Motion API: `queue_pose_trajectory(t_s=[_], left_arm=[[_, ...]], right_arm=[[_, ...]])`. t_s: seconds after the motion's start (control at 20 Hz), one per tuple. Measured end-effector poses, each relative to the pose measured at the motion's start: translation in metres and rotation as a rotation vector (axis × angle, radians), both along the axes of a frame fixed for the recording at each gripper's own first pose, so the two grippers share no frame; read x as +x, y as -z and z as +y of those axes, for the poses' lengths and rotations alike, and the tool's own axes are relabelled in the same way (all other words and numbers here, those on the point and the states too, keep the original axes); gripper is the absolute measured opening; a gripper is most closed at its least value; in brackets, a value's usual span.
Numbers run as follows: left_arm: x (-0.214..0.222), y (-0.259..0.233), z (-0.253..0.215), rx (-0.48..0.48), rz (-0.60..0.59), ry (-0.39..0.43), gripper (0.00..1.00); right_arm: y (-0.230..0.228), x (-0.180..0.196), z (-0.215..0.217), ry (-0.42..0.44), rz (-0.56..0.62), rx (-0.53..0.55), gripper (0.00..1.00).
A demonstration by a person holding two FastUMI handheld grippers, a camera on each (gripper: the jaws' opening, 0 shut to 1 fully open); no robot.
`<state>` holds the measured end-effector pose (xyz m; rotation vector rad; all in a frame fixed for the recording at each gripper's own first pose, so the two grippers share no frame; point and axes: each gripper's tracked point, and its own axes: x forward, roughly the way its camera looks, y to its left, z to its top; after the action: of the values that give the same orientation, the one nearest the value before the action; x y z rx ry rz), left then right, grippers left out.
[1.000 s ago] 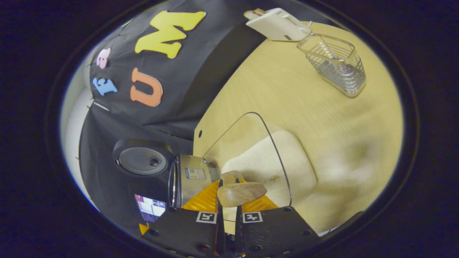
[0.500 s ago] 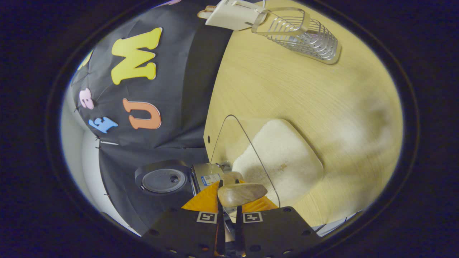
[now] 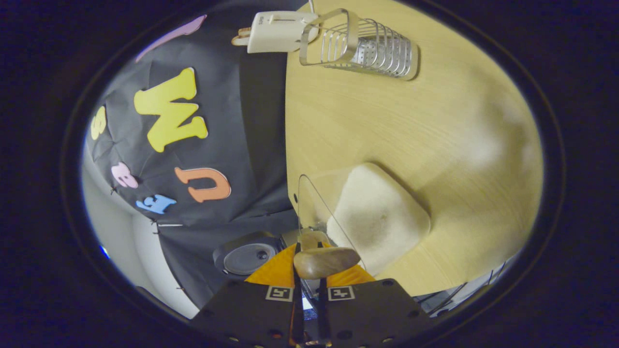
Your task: Close the left gripper, press the button to open the rice cooker; take a wooden spoon from the chopstick holder with the right hand, scoop a spoonful of rice and pour it into the rice cooker, then put the wooden spoon back into the chopstick holder.
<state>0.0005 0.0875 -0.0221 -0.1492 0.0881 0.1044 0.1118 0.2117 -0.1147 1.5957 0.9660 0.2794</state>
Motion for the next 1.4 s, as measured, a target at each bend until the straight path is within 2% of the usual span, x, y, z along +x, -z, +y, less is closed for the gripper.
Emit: queue_pose_trajectory(t_s=[0.2, 0.55, 0.8, 0.95, 1.25, 1.4], left_arm=[[0.001, 0.003, 0.007, 0.001, 0.010, -0.013, 1.00], [-0.007, 0.002, 0.027, 0.002, 0.005, -0.038, 1.00], [-0.015, 0.005, 0.053, 0.019, -0.002, -0.054, 0.99], [-0.018, 0.020, 0.081, 0.010, 0.027, -0.102, 0.99], [-0.019, 0.037, 0.106, 0.001, 0.081, -0.144, 0.99], [-0.020, 0.037, 0.110, -0.002, 0.075, -0.140, 0.99]], right_arm=[[-0.028, -0.003, 0.005, -0.001, -0.032, 0.054, 0.11], [-0.094, -0.009, 0.040, -0.044, -0.134, 0.053, 0.10], [-0.115, 0.000, 0.081, -0.080, -0.152, -0.005, 0.11], [-0.126, 0.006, 0.108, -0.112, -0.168, -0.026, 0.11], [-0.135, 0.020, 0.178, -0.172, -0.205, -0.129, 0.11], [-0.126, 0.026, 0.212, -0.212, -0.209, -0.208, 0.11]])
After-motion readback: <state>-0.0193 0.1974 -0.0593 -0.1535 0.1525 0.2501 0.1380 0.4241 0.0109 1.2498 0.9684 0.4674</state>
